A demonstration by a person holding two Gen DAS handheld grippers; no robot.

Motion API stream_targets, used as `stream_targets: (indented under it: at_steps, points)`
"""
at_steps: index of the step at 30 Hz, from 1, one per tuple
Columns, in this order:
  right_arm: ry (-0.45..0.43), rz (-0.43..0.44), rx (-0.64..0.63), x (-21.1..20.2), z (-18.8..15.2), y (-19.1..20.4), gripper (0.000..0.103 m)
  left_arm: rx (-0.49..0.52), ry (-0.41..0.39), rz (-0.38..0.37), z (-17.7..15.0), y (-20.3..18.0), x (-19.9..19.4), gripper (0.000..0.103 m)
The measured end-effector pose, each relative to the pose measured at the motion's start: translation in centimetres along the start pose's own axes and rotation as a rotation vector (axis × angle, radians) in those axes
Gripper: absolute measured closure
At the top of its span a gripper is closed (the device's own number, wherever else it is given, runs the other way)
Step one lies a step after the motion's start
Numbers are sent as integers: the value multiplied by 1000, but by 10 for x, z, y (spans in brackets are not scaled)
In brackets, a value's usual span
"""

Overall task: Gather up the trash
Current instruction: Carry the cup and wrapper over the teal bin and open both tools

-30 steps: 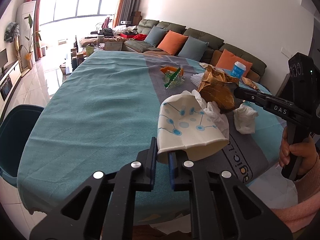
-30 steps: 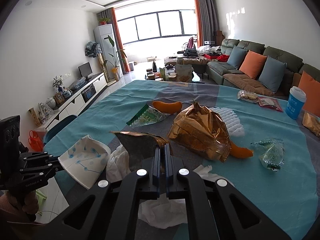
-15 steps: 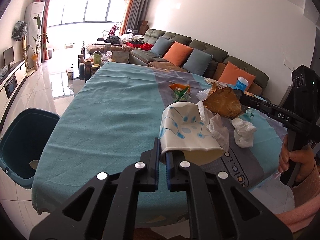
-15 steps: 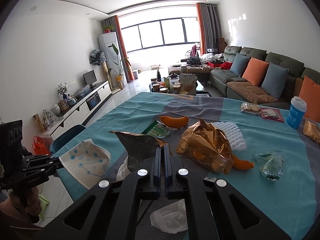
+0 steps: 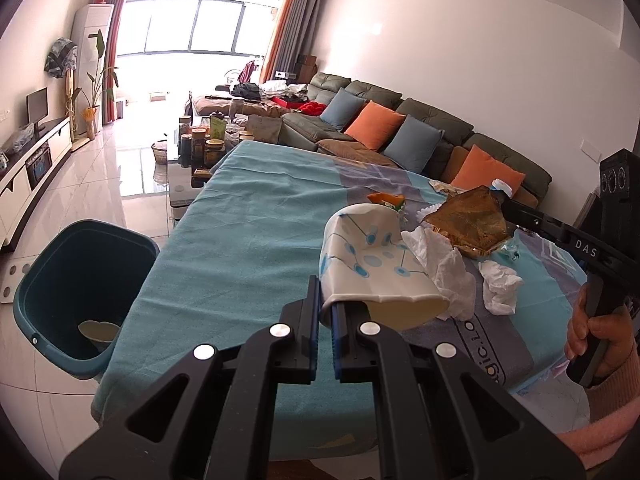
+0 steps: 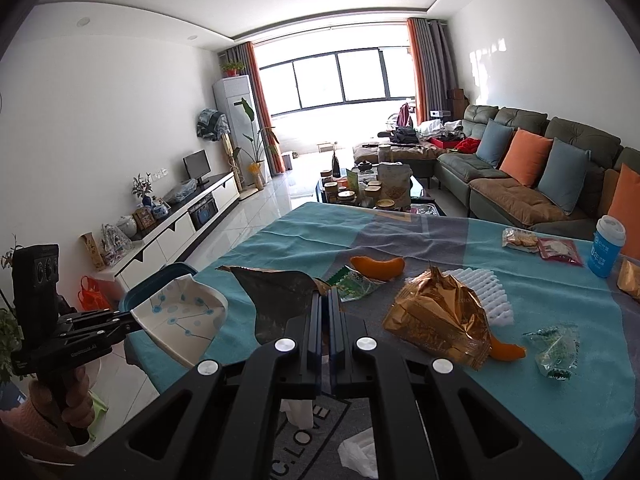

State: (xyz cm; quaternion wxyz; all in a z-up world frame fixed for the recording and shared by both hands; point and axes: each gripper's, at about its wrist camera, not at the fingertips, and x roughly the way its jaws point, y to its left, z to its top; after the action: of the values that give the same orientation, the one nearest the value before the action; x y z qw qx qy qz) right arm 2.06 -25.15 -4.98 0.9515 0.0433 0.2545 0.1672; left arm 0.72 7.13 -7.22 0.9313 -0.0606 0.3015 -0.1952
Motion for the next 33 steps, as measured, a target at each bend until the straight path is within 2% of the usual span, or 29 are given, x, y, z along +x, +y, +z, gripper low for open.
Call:
stream_targets:
  at_steps: [10, 18, 33]
  points:
    - [-28, 46, -28, 2, 12, 18, 101, -31, -36, 39, 6, 17, -16, 98]
    - [-14, 114, -49, 20, 17, 36, 101, -62, -58, 86, 9, 38, -29, 98]
    - [30, 287, -89, 74, 33, 87, 101, -145, -106, 247, 11, 93, -61, 98]
